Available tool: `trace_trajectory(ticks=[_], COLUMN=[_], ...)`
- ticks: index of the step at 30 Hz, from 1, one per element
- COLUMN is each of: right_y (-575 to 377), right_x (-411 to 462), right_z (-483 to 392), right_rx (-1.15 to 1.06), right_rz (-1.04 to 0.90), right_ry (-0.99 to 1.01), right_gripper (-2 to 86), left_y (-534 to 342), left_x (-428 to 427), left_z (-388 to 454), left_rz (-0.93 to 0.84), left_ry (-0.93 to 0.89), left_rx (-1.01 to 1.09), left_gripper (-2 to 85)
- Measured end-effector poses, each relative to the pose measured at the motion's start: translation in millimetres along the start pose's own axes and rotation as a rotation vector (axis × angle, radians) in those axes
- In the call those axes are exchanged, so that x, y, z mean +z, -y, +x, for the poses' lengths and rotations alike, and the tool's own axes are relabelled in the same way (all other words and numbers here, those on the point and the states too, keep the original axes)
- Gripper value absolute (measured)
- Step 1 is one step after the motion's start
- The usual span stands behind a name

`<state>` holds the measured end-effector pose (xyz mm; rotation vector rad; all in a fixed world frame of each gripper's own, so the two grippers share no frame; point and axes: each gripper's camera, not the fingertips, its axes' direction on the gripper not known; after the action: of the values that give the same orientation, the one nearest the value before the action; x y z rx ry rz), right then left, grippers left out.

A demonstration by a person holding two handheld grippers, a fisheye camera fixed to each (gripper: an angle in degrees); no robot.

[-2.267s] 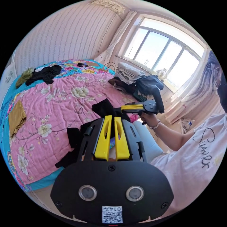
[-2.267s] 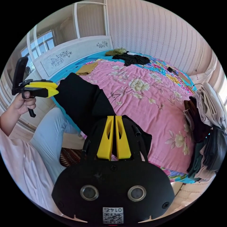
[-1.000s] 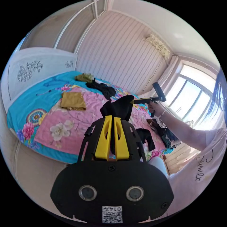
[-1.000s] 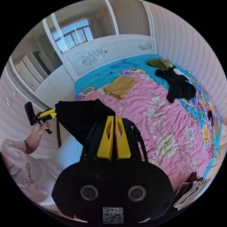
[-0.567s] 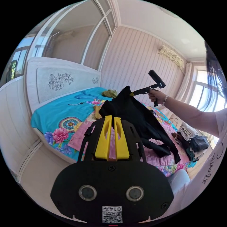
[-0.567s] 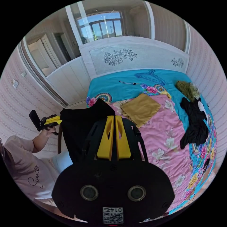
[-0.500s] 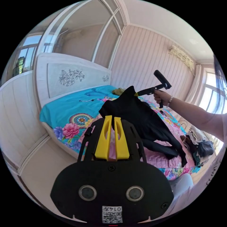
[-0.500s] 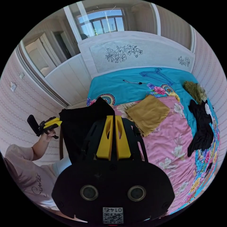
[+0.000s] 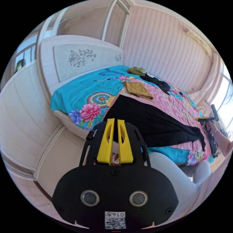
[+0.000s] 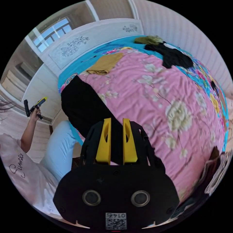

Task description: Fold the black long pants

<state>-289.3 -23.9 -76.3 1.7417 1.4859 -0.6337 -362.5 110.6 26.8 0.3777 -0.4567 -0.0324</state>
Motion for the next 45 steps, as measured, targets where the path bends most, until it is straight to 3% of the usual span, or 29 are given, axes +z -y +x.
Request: trace_trajectory(ticks=[4, 9, 14, 16, 18, 23, 32, 41, 45], right_y=[-145.0, -253.2, -313.6, -324.6, -334.2, -372.0, -421.9, -378.9, -357.8], right_x=[-30.9, -29.3, -13.3, -8.3, -10.5, -41.2, -110.7, -118.8, -105.0], right_z=[64.5, 96.3, 118.6, 128.7, 135.7, 162.7, 250.9, 337.2, 375.1], right_rx=[0.339, 0.588, 0.690, 0.692, 0.668, 0.619, 0.668, 0.620, 0.678], right_rz=[0.009, -0.037, -0.028, -0.021, -0.005, 0.140, 0.356, 0.251, 0.298], right_ry=[-0.149, -0.216, -0.281, -0.254, -0.237, -0.100, 0.184, 0.173, 0.093], right_gripper=[8.0, 10.5, 10.4, 8.8, 5.4, 1.0, 0.5, 0.8, 1.6], left_y=[34.4, 67.8, 80.7, 73.1, 65.6, 67.6, 99.6, 148.9, 158.6], left_x=[37.9, 107.6, 178.8, 221.4, 247.3, 252.0, 204.5, 206.0, 272.7], left_z=[127.6, 276.2, 397.8, 441.1, 459.2, 474.0, 492.7, 486.7, 479.5], left_rz=[-0.052, -0.120, -0.223, -0.334, -0.422, -0.427, -0.223, -0.097, -0.248], left_ry=[-0.161, -0.356, -0.351, -0.255, -0.224, -0.284, -0.284, -0.204, -0.177], left_rx=[0.345, 0.558, 0.745, 0.841, 0.859, 0.839, 0.835, 0.743, 0.607], left_gripper=[4.0, 5.3, 6.1, 6.0, 5.2, -0.5, -1.0, -0.8, 0.9])
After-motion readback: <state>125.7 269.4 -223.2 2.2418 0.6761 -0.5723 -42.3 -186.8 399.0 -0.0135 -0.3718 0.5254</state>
